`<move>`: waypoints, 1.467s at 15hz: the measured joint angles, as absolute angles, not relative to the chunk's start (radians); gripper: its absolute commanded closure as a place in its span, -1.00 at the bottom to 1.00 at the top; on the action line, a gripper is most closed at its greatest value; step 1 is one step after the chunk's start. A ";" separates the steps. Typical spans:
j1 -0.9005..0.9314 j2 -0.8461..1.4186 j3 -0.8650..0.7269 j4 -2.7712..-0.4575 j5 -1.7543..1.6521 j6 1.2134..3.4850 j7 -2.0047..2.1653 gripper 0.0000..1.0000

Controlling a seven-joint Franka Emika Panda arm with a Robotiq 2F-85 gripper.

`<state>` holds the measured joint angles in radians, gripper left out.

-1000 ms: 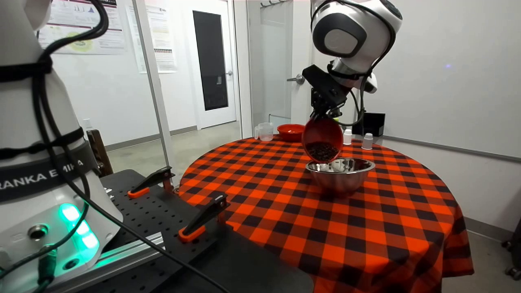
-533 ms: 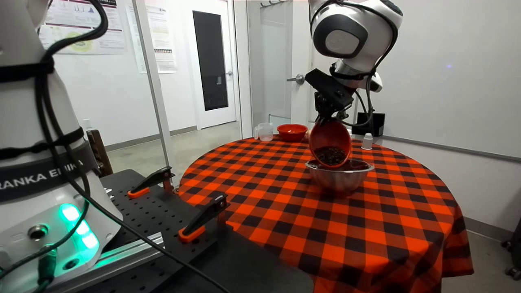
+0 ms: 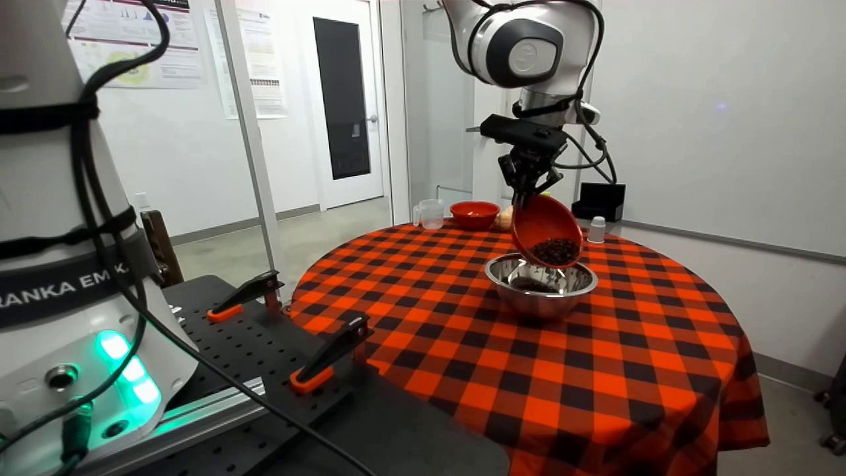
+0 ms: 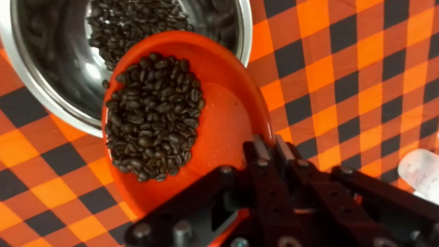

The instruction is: Pour the beans in the red bowl into the metal bowl

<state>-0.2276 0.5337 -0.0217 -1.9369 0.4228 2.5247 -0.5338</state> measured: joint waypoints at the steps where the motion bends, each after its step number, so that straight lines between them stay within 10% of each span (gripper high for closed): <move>1: -0.210 0.528 -0.031 -1.948 0.350 2.534 -0.487 0.96; 12: 0.127 0.476 -0.255 -2.012 -0.513 2.447 0.120 0.96; 22: 0.289 0.439 -0.077 -2.120 -1.004 2.266 0.375 0.96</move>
